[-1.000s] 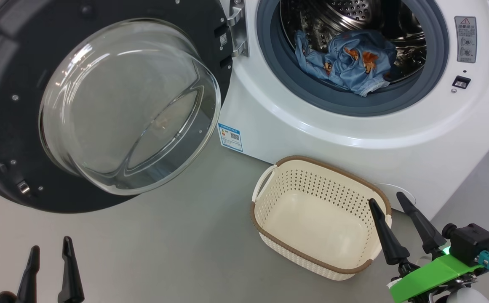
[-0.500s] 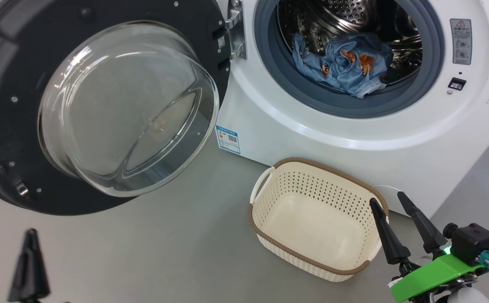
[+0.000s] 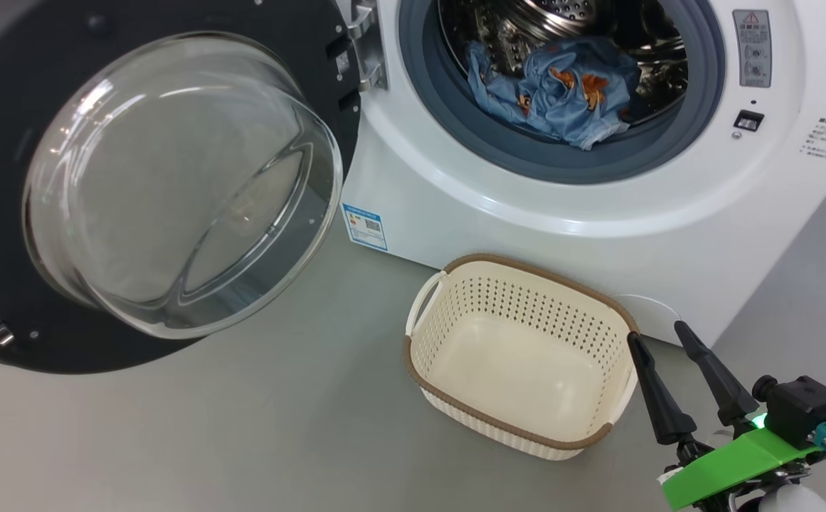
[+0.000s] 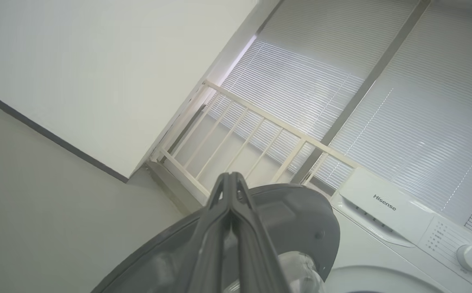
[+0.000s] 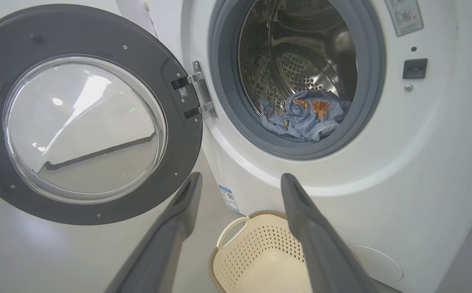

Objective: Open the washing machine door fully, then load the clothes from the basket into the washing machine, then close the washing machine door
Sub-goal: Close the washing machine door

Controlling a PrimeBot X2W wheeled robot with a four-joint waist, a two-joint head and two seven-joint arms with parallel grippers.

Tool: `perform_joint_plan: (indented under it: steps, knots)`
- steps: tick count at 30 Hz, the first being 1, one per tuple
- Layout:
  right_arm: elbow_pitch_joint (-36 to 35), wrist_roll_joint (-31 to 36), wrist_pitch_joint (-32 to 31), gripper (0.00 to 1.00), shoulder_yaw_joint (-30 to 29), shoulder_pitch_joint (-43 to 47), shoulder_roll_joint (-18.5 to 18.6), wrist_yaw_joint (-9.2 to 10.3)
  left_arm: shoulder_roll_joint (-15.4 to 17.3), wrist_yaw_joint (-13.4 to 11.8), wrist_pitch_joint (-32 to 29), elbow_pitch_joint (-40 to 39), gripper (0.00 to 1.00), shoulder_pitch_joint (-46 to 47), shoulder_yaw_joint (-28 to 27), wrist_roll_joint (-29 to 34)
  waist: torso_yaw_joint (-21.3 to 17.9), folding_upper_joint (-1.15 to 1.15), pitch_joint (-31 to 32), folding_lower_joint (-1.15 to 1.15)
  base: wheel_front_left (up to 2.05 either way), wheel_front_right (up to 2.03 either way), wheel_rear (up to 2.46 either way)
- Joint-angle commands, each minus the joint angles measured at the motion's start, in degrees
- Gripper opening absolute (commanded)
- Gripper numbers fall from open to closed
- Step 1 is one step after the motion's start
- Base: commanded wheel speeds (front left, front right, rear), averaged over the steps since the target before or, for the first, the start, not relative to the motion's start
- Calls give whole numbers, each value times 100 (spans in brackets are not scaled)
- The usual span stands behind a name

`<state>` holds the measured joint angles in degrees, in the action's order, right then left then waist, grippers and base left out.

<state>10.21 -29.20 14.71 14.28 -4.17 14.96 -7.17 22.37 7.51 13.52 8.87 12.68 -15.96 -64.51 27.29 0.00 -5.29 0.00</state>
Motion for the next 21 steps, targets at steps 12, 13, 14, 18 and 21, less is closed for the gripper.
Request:
perform_joint_plan:
  steps: [12,13,14,18,21]
  knots:
    - [-173,33,29,100,73,-200,290,-32,1488,-2,-1532,2070,0,1783,-509,-2411,-142,0,-414,0,0,0,0]
    - [-171,37,29,100,78,-202,300,-32,1530,-2,-1721,2224,0,1874,-508,-2535,-143,0,-436,0,0,0,0]
    - [-171,37,29,100,78,-202,300,-32,1530,-2,-1721,2224,0,1874,-508,-2535,-143,0,-436,0,0,0,0]
    - [-172,48,29,100,124,-258,384,-32,1831,-2,-2489,2928,0,2201,-366,-2741,-148,0,-569,0,0,0,0]
    - [-178,40,29,100,154,-295,441,-32,1957,-2,-2984,3173,0,2318,-155,-2735,-167,0,-611,0,0,0,0]
